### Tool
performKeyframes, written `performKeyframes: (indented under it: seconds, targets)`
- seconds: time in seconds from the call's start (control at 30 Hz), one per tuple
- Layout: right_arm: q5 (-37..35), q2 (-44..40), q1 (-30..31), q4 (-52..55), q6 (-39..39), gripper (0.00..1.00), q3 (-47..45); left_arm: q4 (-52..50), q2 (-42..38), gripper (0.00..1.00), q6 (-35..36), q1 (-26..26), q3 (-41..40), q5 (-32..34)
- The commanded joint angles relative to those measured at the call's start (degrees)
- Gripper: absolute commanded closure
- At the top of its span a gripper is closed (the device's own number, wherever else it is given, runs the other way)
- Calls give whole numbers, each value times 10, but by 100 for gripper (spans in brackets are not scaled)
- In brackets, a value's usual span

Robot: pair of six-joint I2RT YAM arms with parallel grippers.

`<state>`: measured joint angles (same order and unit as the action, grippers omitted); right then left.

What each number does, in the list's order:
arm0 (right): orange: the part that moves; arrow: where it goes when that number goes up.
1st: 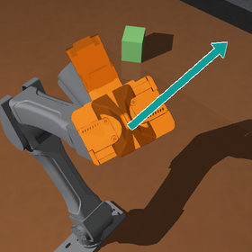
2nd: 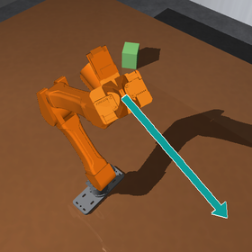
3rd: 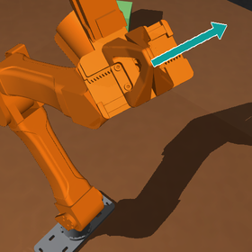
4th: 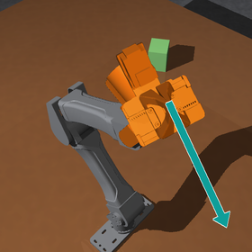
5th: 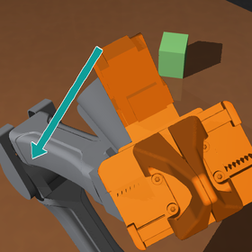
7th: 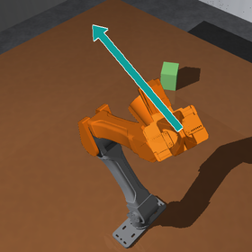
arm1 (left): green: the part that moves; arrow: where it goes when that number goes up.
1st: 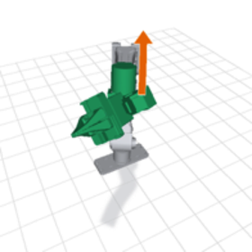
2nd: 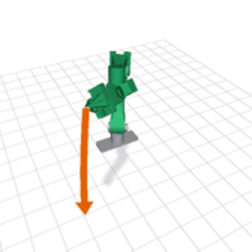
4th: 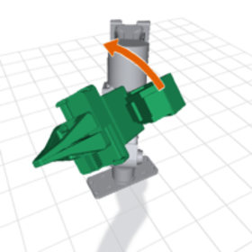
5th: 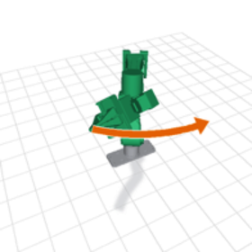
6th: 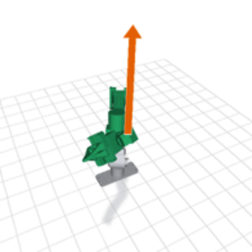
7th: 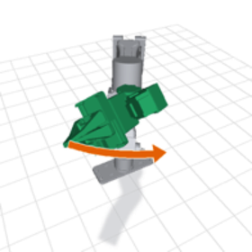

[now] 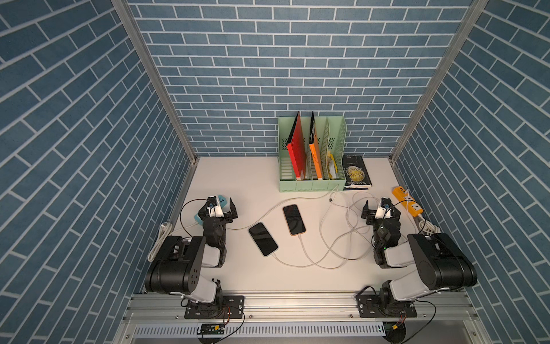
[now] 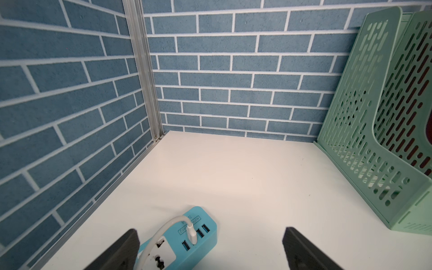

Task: Plug the charging cable into the phone
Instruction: Reset both arms

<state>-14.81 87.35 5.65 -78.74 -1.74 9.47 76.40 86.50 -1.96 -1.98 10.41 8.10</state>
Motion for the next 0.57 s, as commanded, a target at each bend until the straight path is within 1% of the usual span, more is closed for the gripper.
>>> performKeyframes:
  seconds: [0.0,0.13,0.53]
  targets:
    - [14,5,-2,9,9,0,10,-15,2,0,4,4,8,-14]
    - [18,4,-1,10,8,0,11,-20,3,0,9,4,11,-26]
    - [30,2,-2,12,3,0,11,-20,3,0,10,4,11,-26]
